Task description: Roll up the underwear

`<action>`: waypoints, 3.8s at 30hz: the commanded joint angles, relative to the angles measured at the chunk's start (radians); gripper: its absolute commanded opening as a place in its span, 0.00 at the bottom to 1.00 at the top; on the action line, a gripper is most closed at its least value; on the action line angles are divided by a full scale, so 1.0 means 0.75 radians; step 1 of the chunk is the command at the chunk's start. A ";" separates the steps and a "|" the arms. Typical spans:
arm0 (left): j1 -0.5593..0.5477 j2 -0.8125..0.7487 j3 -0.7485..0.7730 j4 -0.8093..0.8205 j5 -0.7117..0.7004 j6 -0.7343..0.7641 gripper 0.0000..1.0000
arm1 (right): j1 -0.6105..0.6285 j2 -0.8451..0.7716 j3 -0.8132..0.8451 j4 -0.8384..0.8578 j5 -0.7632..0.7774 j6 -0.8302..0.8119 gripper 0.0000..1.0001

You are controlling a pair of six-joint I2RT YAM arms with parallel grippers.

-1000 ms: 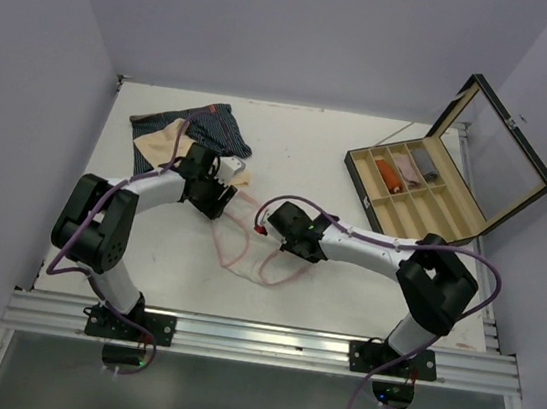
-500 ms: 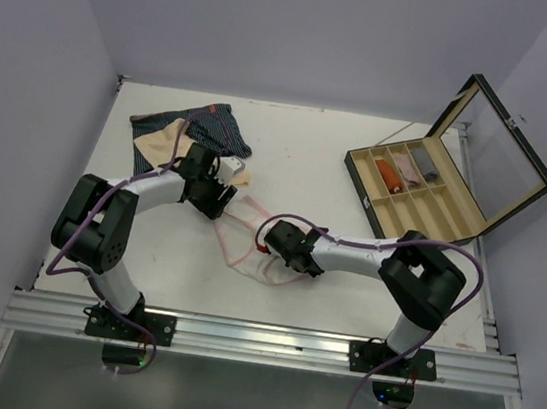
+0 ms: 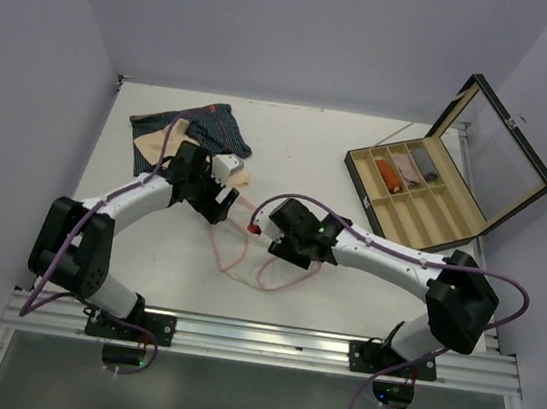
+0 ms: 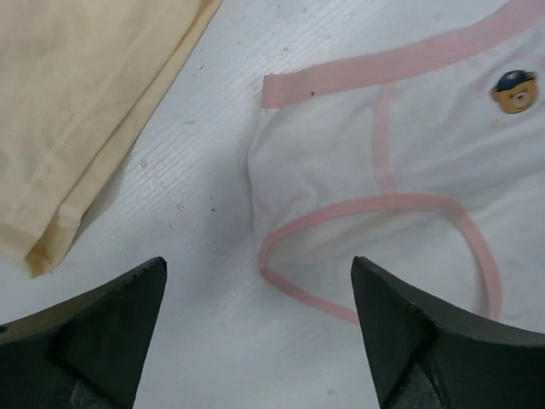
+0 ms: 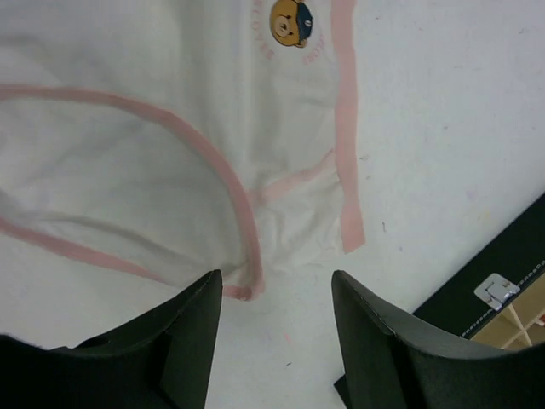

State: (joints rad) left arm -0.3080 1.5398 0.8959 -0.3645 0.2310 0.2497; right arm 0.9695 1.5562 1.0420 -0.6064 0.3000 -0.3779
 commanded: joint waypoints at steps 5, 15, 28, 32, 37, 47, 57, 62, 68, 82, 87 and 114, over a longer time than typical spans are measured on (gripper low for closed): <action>0.030 -0.271 0.035 -0.064 0.226 -0.150 1.00 | -0.112 -0.087 0.118 -0.153 -0.442 0.099 0.58; 0.098 0.018 0.394 -0.134 0.375 -0.020 0.83 | -0.618 0.082 0.280 -0.216 -0.825 0.430 0.52; 0.098 0.463 0.532 -0.189 0.512 0.131 0.51 | -0.769 0.269 0.226 -0.175 -0.772 0.547 0.42; 0.098 0.497 0.517 -0.167 0.541 0.131 0.51 | -0.769 0.322 0.218 -0.157 -0.799 0.532 0.41; 0.098 0.540 0.499 -0.132 0.569 0.111 0.45 | -0.769 0.387 0.214 -0.132 -0.832 0.514 0.40; 0.098 0.473 0.413 -0.117 0.527 0.125 0.00 | -0.771 0.445 0.273 -0.104 -0.823 0.402 0.00; 0.106 0.411 0.394 -0.044 0.424 0.168 0.00 | -0.763 0.384 0.247 -0.112 -0.841 0.242 0.00; 0.079 0.611 0.621 -0.064 0.457 0.178 0.00 | -0.584 0.230 0.082 -0.132 -0.936 0.238 0.00; -0.055 0.822 1.001 -0.095 0.437 0.166 0.31 | -0.444 0.058 0.105 -0.181 -1.144 0.299 0.57; 0.143 0.169 0.461 -0.342 0.602 0.180 0.44 | -0.532 0.299 0.370 0.021 -1.265 0.240 0.32; 0.143 0.164 0.239 -0.404 0.649 0.201 0.39 | -0.503 0.461 0.408 0.101 -1.332 0.328 0.22; 0.053 0.414 0.405 -0.312 0.801 0.203 0.39 | -0.521 -0.058 0.073 0.154 -1.278 0.389 0.49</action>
State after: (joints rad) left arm -0.3359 1.9572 1.2186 -0.6552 0.8120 0.3836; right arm 0.6762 1.5852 1.0286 -0.4992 -0.6743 -0.0418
